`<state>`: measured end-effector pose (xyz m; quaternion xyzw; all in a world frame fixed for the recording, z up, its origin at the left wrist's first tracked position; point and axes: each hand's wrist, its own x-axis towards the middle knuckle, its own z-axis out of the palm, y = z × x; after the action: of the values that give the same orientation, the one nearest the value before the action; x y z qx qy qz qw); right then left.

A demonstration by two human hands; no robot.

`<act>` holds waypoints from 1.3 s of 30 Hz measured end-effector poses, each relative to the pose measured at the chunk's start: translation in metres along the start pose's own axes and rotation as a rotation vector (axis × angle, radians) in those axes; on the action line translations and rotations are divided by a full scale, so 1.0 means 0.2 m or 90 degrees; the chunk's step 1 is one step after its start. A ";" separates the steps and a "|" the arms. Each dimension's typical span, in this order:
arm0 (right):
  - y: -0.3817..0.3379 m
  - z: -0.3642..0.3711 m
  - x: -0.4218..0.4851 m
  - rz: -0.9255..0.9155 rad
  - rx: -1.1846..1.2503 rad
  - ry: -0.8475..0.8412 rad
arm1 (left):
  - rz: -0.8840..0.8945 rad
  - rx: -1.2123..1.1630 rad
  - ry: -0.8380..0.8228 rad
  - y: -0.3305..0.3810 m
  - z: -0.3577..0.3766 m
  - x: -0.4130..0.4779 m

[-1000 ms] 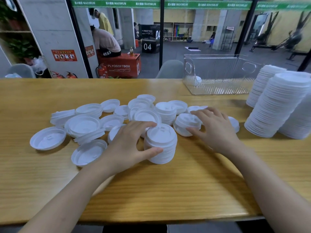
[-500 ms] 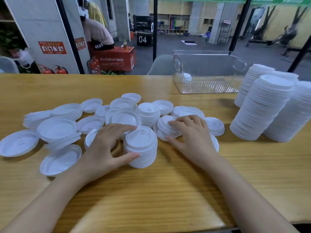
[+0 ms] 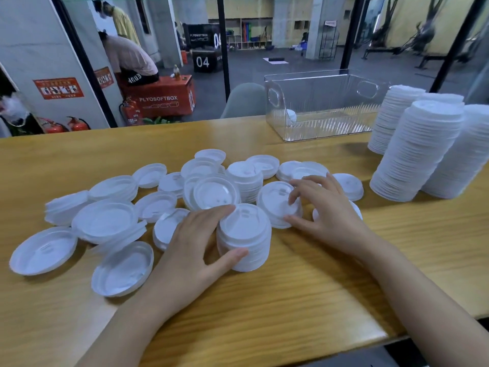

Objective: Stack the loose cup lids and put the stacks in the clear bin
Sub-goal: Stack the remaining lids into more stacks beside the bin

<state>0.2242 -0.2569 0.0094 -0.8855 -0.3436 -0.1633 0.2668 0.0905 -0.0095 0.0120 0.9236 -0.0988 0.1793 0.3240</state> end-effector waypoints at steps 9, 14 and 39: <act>0.02 0.02 0.01 -0.031 -0.007 0.017 | 0.017 0.005 -0.005 0.01 -0.02 -0.01; 0.01 0.01 0.01 -0.033 0.001 0.045 | 0.027 0.014 0.055 0.02 -0.04 -0.02; -0.09 -0.06 -0.02 0.097 0.344 0.075 | 0.040 0.025 0.027 0.01 -0.03 -0.04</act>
<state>0.2073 -0.2545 0.0234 -0.7948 -0.2910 -0.0962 0.5237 0.0800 -0.0061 0.0144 0.9223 -0.1175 0.2111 0.3018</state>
